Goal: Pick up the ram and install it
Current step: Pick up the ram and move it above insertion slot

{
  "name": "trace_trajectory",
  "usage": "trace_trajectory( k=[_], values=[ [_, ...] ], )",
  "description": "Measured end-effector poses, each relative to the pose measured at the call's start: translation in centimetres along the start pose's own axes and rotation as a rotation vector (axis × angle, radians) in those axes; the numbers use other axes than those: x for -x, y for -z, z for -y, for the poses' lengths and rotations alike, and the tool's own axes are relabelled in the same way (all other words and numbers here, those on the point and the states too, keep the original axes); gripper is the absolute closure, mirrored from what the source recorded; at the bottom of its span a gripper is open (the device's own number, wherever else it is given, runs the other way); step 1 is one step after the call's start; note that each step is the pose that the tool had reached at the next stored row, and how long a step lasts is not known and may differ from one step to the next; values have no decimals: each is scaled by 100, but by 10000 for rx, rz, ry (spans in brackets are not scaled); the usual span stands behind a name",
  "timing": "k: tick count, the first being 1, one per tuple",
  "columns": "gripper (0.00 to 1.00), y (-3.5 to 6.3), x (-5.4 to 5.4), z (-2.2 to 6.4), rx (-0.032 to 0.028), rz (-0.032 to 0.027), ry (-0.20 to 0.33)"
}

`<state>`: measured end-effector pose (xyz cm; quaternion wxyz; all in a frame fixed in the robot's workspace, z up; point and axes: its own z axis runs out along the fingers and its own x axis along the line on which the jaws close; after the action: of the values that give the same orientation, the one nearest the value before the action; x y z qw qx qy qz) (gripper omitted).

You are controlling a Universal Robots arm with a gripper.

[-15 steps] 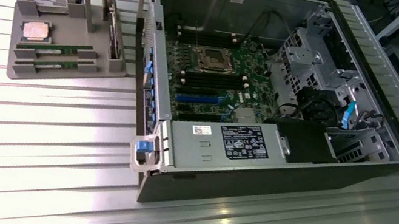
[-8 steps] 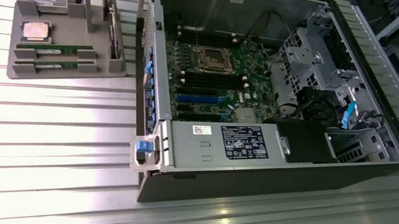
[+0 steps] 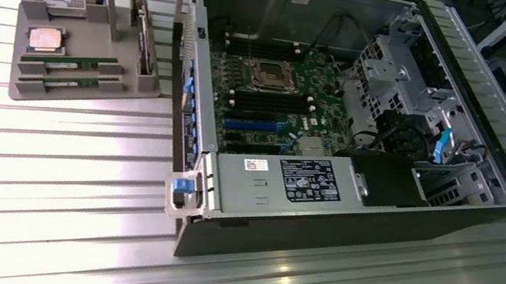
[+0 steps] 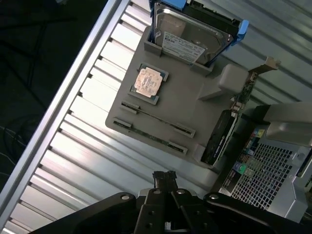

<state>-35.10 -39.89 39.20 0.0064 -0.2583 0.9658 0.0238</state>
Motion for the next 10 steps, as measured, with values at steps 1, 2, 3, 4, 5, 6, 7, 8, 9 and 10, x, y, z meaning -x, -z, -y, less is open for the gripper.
trace_trajectory(
  k=[1, 2, 3, 4, 5, 6, 7, 8, 9, 10],
  values=[
    [89, 0, 0, 0, 1, -2, 57],
    [89, 0, 0, 0, 3, -4, 101],
    [89, 0, 0, 0, 4, -7, 179],
    [89, 0, 0, 0, 6, -10, 243],
    [89, 0, 0, 0, 8, -15, 334],
    [89, -1, 0, 0, 11, -19, 447],
    [89, -1, 0, 0, 12, -21, 490],
    [89, -1, 0, 0, 13, -24, 554],
    [89, -1, 0, 0, 15, -25, 603],
    [89, -1, 0, 0, 16, -27, 641]
  ],
)
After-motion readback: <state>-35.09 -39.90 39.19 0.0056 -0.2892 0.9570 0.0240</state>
